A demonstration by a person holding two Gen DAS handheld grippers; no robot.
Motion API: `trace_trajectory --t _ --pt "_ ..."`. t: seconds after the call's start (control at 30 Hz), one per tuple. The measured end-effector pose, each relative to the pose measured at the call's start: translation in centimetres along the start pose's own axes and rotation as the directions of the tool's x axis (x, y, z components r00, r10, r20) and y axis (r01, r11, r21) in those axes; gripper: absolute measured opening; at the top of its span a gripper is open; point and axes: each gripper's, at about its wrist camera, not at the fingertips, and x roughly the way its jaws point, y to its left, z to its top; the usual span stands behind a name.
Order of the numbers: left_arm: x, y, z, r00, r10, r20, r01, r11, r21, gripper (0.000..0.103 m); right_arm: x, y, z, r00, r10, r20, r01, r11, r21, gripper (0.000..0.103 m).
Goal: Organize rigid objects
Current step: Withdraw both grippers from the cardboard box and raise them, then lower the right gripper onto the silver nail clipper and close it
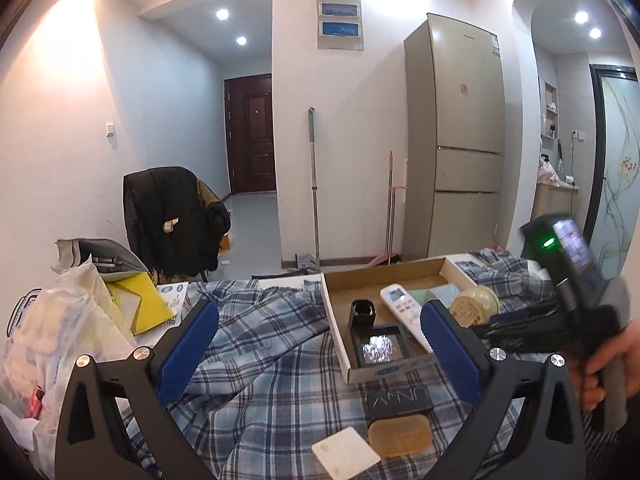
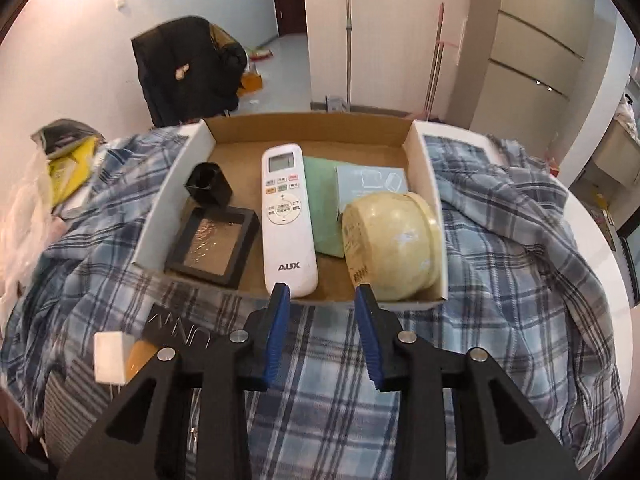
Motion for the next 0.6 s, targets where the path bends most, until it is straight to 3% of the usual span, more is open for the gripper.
trace_trajectory --t 0.2,0.33,0.4,0.47,0.6 --pt "0.5 -0.2 -1.2 0.996 -0.007 -0.087 0.006 1.000 -0.008 0.102 -3.1 0.1 -1.8 0.998 0.061 0.026 -0.061 0.998 0.020 0.036" --pt "0.6 -0.3 -1.7 0.987 0.035 -0.154 -0.038 0.999 -0.020 0.102 -5.2 1.3 -3.0 0.995 0.076 0.059 -0.075 0.997 -0.029 0.044" --pt "0.7 -0.2 -2.1 0.973 0.058 -0.225 -0.068 0.997 -0.037 0.102 -5.9 1.5 -3.6 0.994 0.085 0.069 -0.083 0.996 -0.030 0.047" --pt "1.1 0.0 -2.9 0.943 0.044 -0.329 -0.069 0.995 -0.066 0.102 -6.0 2.0 -4.4 0.994 0.088 0.060 -0.086 0.995 -0.043 0.047" --pt "1.1 0.3 -4.2 0.940 0.005 -0.340 -0.047 0.992 -0.116 0.102 -4.7 3.8 -6.0 0.996 0.091 0.015 -0.089 0.990 -0.110 0.047"
